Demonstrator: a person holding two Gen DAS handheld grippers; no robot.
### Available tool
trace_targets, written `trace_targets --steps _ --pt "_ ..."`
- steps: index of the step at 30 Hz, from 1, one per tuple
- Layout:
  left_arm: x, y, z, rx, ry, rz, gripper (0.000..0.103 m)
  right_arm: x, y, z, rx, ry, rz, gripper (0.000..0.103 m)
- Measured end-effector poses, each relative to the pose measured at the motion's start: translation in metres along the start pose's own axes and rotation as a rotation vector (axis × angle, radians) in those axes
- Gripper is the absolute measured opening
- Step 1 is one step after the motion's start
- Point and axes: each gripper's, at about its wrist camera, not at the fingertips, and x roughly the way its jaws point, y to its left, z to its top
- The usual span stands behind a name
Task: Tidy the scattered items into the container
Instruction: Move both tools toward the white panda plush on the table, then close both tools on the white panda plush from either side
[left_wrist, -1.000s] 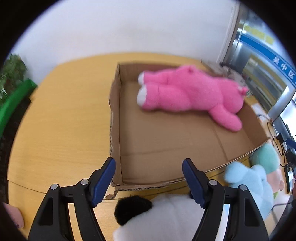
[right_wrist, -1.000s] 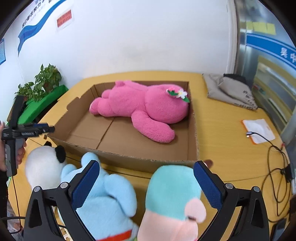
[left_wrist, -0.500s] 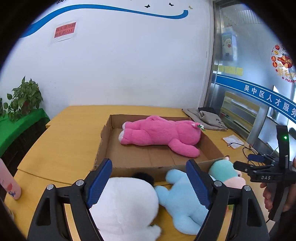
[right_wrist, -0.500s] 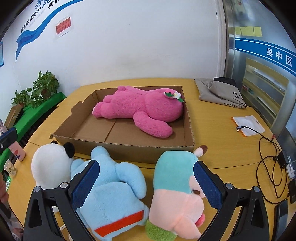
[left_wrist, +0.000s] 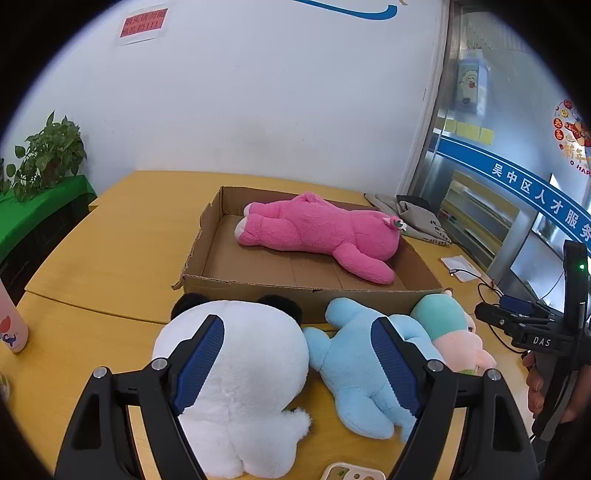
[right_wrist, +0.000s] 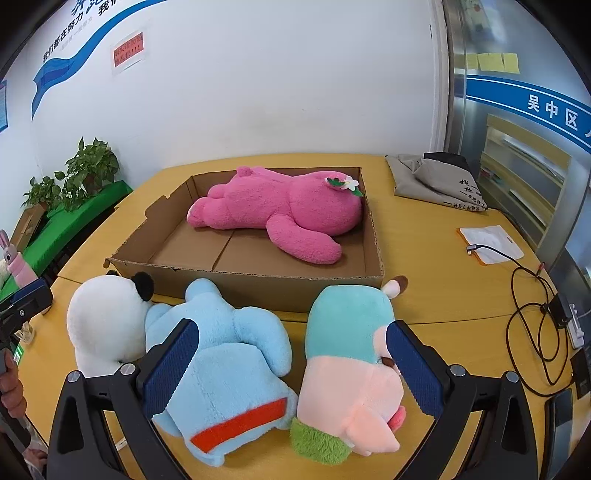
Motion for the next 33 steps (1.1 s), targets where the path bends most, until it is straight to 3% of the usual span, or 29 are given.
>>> trace_targets --steps 13,20,23,33 --pt "-0.011 0.001 -0.002 0.023 -0.025 0.0 0.082 -0.004 0.016 -0.004 -0.03 -0.017 0.018 0.103" --pt "-0.015 0.016 -0.004 -0.005 -0.02 0.012 0.082 -0.003 0.039 -0.014 -0.098 -0.008 0.1 0.103" --pt "-0.017 0.023 -0.005 -0.014 -0.019 0.009 0.082 -0.003 0.06 -0.021 -0.141 0.002 0.193 0.103" --pt "0.001 0.067 -0.006 -0.06 0.047 0.0 0.082 0.038 0.159 -0.061 -0.111 0.2 0.706 0.103"
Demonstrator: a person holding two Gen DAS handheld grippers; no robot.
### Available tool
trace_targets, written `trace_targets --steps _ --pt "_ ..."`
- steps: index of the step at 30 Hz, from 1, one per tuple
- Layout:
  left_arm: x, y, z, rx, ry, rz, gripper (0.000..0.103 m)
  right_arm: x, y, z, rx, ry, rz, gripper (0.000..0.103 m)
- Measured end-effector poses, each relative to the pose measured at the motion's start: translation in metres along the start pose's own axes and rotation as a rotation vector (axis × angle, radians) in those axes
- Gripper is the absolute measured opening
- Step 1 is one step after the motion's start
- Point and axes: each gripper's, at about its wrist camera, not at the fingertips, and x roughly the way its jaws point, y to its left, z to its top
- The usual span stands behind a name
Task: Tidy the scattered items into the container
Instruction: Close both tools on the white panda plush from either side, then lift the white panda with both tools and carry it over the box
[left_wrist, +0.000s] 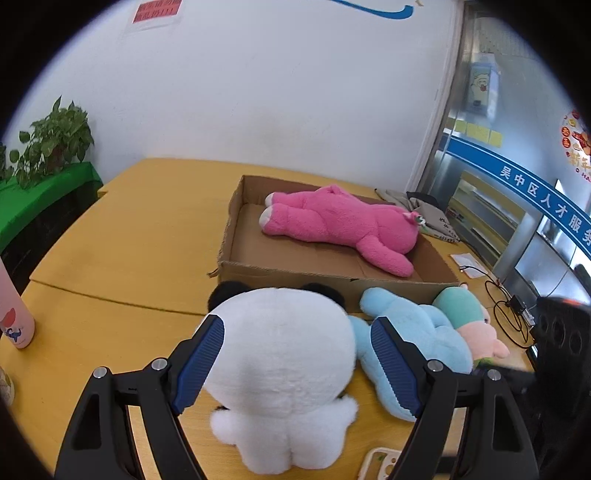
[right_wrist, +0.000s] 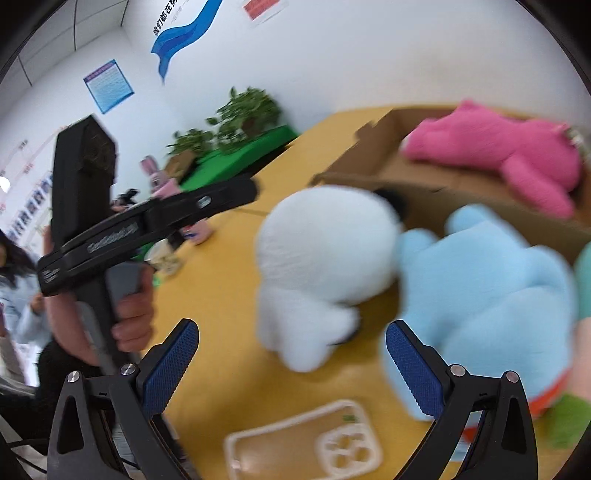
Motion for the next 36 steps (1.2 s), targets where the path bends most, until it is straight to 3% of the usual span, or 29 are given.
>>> trace_targets --steps 3,8,14,18,21,23,28,36 --pt "0.011 0.023 -0.001 -0.042 0.038 0.012 0.082 0.032 0.006 -0.001 0.032 0.039 0.016 0.103" --pt "0.039 0.065 -0.009 -0.121 0.133 -0.006 0.082 0.078 0.004 -0.001 0.111 0.088 -0.057 0.103" --pt "0.063 0.102 -0.016 -0.269 0.159 -0.194 0.082 0.101 0.015 0.002 0.1 0.102 -0.14 0.103" --pt "0.073 0.106 -0.023 -0.307 0.184 -0.301 0.082 0.102 0.018 0.008 0.096 0.087 -0.163 0.103" --pt "0.076 0.106 -0.028 -0.323 0.201 -0.348 0.082 0.106 0.012 0.008 0.104 0.084 -0.176 0.096" --pt "0.078 0.108 -0.029 -0.327 0.215 -0.369 0.078 0.111 0.004 0.008 0.089 0.096 -0.206 0.077" --pt "0.074 0.106 -0.031 -0.319 0.219 -0.407 0.071 0.106 -0.006 0.003 0.105 0.094 -0.161 0.07" --pt "0.049 0.081 -0.018 -0.241 0.178 -0.383 0.065 0.085 0.003 -0.003 0.058 0.024 -0.131 0.061"
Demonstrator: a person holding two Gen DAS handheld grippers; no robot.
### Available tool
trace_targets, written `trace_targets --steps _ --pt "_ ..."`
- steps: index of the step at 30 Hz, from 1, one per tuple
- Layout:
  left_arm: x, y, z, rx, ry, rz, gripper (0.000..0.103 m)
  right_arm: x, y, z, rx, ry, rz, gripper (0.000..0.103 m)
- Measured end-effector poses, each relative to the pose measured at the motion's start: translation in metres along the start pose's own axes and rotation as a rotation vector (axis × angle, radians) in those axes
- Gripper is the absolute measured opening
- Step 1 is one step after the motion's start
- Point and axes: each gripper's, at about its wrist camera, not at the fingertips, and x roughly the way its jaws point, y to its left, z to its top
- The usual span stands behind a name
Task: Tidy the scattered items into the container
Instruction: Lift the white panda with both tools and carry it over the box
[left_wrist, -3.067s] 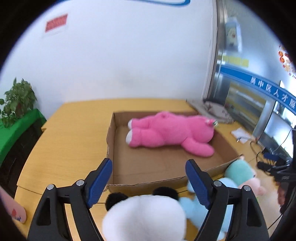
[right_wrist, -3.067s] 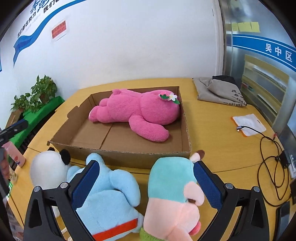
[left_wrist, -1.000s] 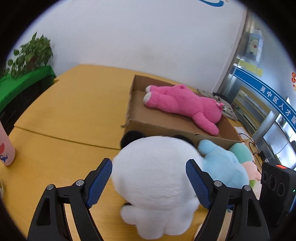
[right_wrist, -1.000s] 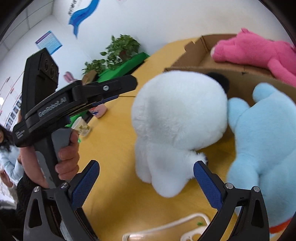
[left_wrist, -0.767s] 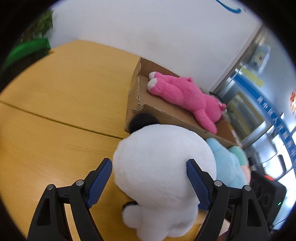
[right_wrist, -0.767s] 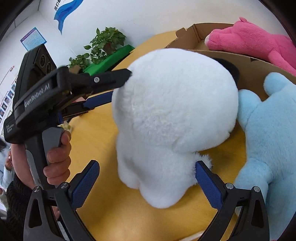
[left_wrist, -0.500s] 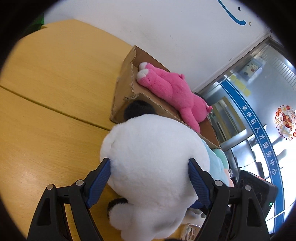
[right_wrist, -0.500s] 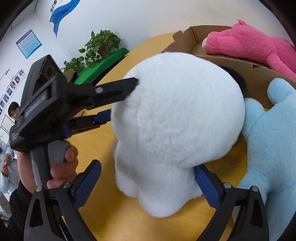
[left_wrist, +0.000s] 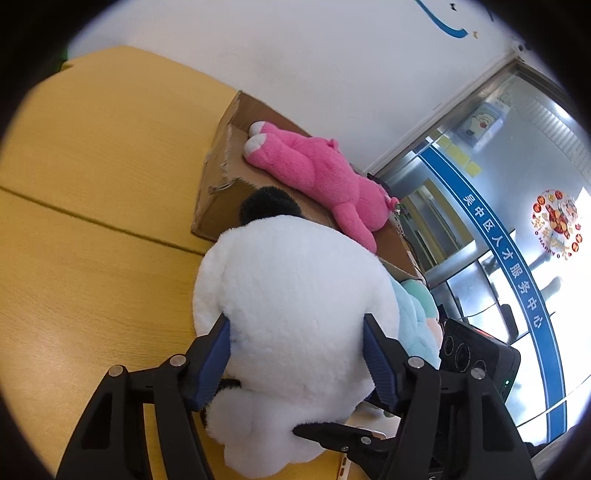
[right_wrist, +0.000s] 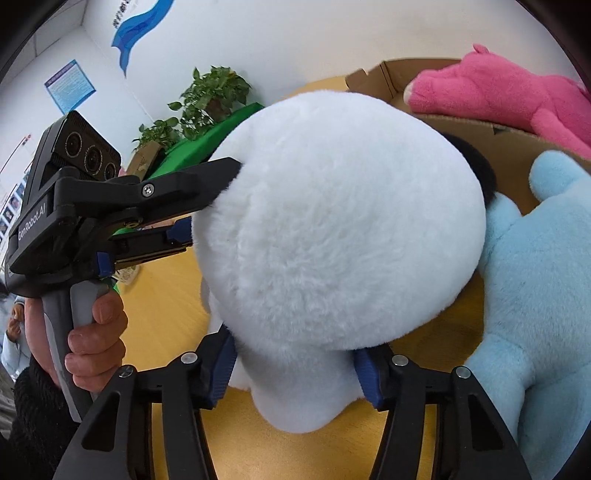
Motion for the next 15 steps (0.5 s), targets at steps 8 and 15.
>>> trace_targets --steps 8,15 --pt "-0.028 -0.062 0.018 0.139 -0.081 -0.062 0.051 -0.06 0.012 0.02 -0.124 -0.189 -0.045 0.059" --pt "-0.028 -0.1 0.041 0.247 -0.128 -0.122 0.05 -0.113 0.006 0.038 -0.2 -0.317 -0.069 0.057"
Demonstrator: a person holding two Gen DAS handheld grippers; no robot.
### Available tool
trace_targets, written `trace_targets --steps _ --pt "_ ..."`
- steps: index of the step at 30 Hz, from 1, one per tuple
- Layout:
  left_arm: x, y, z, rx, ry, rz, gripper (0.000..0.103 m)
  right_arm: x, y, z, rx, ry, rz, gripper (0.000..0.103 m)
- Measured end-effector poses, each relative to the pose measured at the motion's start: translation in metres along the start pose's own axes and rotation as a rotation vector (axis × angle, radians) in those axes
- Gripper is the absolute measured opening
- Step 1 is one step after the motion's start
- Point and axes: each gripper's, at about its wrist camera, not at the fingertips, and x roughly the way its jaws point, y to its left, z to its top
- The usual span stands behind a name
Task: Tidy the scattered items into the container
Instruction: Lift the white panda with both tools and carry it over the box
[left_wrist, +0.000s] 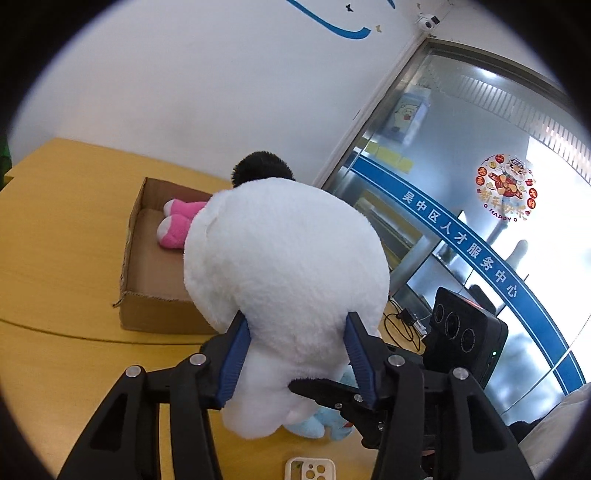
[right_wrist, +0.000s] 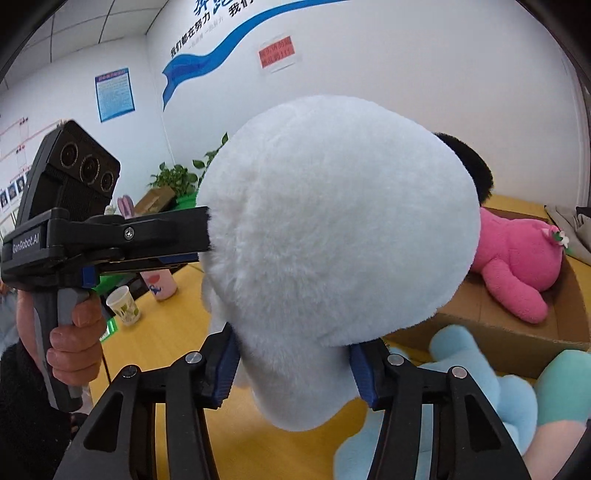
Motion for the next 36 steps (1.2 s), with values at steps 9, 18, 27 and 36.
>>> trace_targets --steps 9,18,27,36 --pt "0.019 0.017 -0.014 -0.045 0.012 -0.053 0.049 -0.011 -0.028 -0.018 0.11 0.002 0.051 0.051" --pt "0.058 0.091 -0.044 -0.3 0.109 -0.098 0.077 0.015 -0.059 -0.03 0.163 0.085 0.039 0.051" --pt "0.08 0.086 -0.032 -0.316 0.052 -0.305 0.077 0.009 -0.066 -0.036 0.114 0.114 0.03 0.051" --pt "0.067 0.069 -0.016 -0.252 0.08 -0.256 0.058 0.005 -0.046 -0.023 0.003 0.097 -0.002 0.051"
